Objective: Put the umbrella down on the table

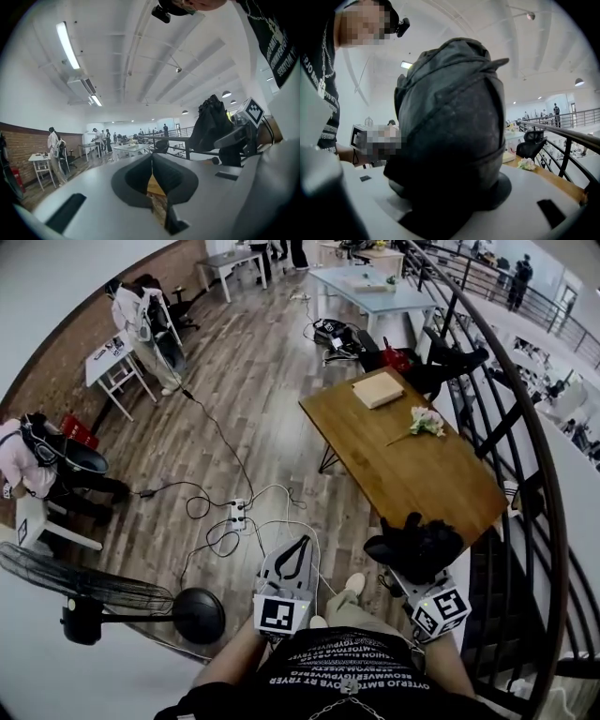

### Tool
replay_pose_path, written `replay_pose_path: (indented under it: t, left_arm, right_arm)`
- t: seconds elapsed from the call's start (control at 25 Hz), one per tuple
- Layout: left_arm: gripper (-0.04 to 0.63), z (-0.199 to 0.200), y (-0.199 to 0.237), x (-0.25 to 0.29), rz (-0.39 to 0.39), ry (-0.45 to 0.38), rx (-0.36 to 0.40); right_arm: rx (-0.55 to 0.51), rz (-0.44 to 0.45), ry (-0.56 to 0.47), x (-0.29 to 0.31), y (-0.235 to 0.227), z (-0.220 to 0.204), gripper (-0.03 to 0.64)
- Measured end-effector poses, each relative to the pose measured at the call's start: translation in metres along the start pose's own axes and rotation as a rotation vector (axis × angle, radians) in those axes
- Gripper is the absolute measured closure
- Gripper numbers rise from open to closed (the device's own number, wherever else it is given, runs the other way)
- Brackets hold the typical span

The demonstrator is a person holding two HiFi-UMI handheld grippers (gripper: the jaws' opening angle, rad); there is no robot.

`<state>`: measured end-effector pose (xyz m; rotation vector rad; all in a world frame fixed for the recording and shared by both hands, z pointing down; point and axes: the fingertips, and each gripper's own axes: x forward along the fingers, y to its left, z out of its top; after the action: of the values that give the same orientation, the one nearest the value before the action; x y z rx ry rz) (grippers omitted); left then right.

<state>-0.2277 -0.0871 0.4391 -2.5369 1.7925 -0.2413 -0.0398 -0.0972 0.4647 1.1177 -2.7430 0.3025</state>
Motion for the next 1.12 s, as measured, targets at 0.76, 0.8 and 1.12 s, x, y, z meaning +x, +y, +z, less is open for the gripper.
replay_pose_path:
  t: [0.76, 0.8, 1.12]
  left_arm:
    - [0.566, 0.023, -0.008, 0.196, -0.055, 0.016, 0.054]
    - [0.566, 0.028, -0.011, 0.204, -0.056, 0.01, 0.062]
    - [0.566, 0.043, -0.024, 0.234, -0.034, 0.009, 0.071]
  right_arm:
    - [0.074, -0.021, 0.0, 0.073, -0.164, 0.014, 0.337]
    - [0.073, -0.019, -0.002, 0.074, -0.171, 0.016, 0.337]
    - [0.116, 0.012, -0.003, 0.09, -0.208, 0.014, 0.337]
